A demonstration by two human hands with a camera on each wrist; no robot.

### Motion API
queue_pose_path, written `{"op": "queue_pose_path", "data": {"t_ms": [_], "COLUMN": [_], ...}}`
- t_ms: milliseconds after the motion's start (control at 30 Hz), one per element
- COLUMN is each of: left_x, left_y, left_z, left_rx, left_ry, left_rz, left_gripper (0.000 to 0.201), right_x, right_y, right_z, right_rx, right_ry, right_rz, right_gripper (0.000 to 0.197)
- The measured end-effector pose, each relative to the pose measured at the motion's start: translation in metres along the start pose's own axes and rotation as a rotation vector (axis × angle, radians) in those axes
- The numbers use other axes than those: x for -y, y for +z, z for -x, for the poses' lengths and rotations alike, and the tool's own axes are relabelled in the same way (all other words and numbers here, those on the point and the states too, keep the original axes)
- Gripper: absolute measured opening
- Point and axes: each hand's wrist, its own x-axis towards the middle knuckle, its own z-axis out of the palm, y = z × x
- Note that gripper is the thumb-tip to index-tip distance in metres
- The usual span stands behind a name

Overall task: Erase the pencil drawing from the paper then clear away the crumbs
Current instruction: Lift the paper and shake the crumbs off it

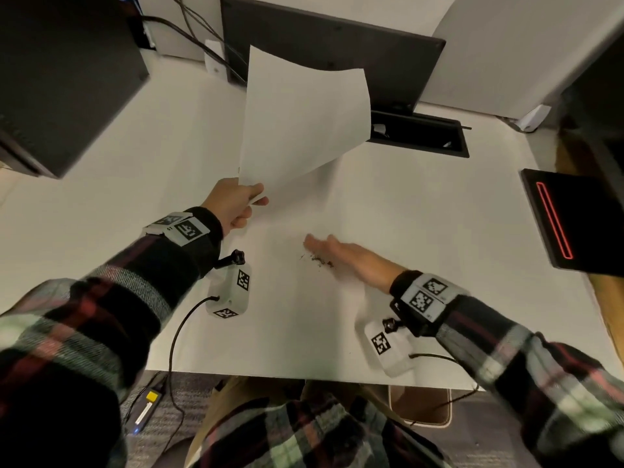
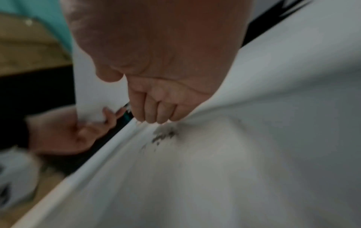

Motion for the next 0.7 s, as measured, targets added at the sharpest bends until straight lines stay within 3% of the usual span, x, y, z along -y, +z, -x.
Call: {"op": "queue_pose_path", "data": {"t_ms": [67,133,267,400,500,533,633,700], "left_x": [0.001,0.002,0.005,0.004,0.002,0.001,0.000,-0.002], "left_y": [0.000,-0.001,-0.001,0.000,0.003,0.003,0.002,-0.001], "left_z": [0.000,0.000,0.001,-0.001,-0.003,-0.004,-0.008,-0.012], "left_rx": [-0.002,-0.005,-0.007,0.007,0.039,0.051,0.085,0.115], "left_ry": [-0.010,-0.015,-0.024,-0.026,-0.011,-0.004,0.019,0.012], "left_rz": [-0.003,-0.009,-0.021,-0.035,-0.064,-0.086,-0.160,-0.196], "left_gripper": [0.015,0.015,0.015,0.013,0.011,0.009,0.004,0.010], "right_x": [-0.001,-0.001,-0.014,-0.019,-0.018,-0.017,-0.011,-0.007], "right_y": [-0.020,-0.049,-0.085,-0.040,-0.007,-0.008,-0.037,-0.060], "right_z": [0.006,0.000,-0.021,-0.033,-0.012,-0.006,0.001,0.003], "right_rx": [-0.224,-0.358,-0.327,-0.156,0.026,-0.027,-0.415,-0.556], "right_ry": [-0.040,-0.016,0.162,0.055,-0.078,-0.106,-0.179,-0.176], "right_rz": [-0.031,0.073,0.331,0.539,0.206,0.072,-0.142,-0.370], "right_gripper": [0.053,0.056,0.059,0.054,0.048,0.046,0.043,0.048]}}
